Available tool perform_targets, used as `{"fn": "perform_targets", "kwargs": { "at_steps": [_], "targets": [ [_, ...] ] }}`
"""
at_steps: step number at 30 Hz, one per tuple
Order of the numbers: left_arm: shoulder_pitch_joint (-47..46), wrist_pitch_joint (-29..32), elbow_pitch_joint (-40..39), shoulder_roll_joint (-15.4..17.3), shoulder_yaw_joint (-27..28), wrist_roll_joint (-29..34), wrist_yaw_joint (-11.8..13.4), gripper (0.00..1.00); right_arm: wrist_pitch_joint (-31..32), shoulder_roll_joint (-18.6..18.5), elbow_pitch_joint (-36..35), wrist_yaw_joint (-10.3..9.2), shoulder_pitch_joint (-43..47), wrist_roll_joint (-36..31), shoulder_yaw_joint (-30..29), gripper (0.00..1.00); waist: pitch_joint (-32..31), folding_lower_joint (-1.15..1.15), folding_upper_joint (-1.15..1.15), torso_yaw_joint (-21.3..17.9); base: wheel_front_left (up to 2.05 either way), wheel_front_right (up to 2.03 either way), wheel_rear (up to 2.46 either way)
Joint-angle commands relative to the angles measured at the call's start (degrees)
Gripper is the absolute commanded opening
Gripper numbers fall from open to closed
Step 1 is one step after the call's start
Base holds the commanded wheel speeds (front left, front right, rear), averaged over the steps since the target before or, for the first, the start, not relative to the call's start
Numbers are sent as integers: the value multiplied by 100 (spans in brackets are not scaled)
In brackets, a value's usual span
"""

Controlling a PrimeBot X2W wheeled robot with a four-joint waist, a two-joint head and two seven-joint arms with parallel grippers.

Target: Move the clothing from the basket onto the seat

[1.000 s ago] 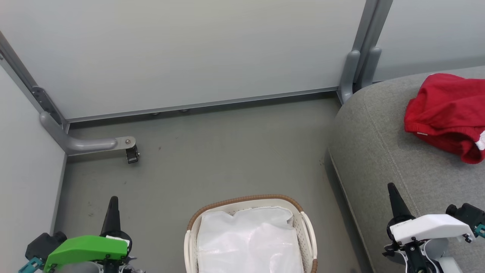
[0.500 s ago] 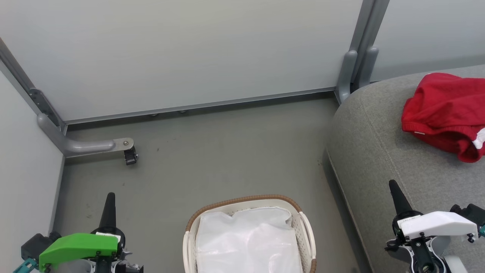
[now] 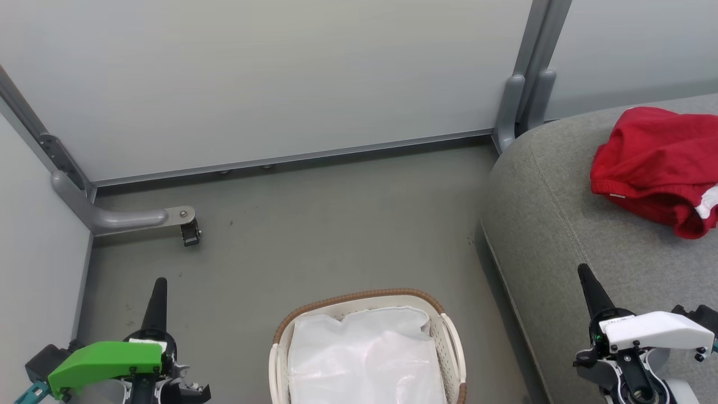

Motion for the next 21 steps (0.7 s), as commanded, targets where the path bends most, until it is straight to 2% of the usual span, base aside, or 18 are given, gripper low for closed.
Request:
{"fn": "perform_targets", "kwargs": {
  "at_steps": [1, 21],
  "targets": [
    [-145, 43, -48, 17, 48, -133, -38, 0, 42, -34, -59, -4, -93, 149, -31, 0, -1, 0, 0, -5, 0, 0, 0],
    [-192, 268, -106, 19, 179, -884, -77, 0, 271, -40, -104, -4, -106, 1034, -131, 0, -18, 0, 0, -69, 0, 0, 0]
  ]
}}
